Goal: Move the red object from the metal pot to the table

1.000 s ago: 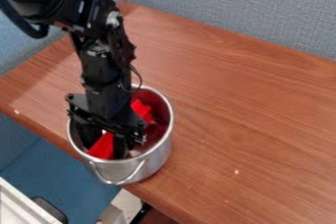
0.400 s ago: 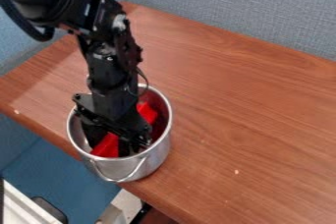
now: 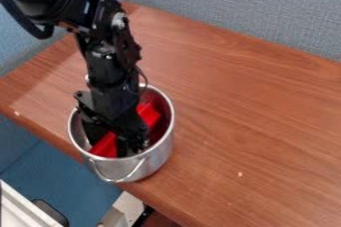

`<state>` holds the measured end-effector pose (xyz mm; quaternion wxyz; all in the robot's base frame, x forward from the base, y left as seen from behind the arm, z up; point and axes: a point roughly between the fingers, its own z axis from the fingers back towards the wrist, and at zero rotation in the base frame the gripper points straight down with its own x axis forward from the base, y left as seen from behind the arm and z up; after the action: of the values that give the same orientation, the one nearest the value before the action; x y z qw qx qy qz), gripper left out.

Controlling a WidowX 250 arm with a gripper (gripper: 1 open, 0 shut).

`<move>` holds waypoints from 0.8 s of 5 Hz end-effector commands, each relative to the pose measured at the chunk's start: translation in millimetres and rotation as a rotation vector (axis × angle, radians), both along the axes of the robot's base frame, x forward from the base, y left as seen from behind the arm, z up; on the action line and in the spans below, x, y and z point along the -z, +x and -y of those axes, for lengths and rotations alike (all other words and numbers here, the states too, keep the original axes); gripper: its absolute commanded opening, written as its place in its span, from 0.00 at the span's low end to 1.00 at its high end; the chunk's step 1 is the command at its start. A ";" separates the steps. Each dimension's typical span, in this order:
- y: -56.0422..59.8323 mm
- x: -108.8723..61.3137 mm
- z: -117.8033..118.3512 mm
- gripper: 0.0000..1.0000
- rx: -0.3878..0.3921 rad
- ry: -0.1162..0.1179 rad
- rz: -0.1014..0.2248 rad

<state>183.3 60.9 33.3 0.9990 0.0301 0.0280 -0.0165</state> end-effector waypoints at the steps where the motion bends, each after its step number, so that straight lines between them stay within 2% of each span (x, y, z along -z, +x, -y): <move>1: 3.6 -8.0 -5.0 0.00 0.010 0.016 0.011; 3: 4.0 -18.1 -5.2 0.00 0.026 0.024 0.009; 4: 3.6 -21.9 -6.0 1.00 0.026 0.027 0.010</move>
<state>179.2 62.0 45.9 0.9981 0.0320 0.0440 -0.0279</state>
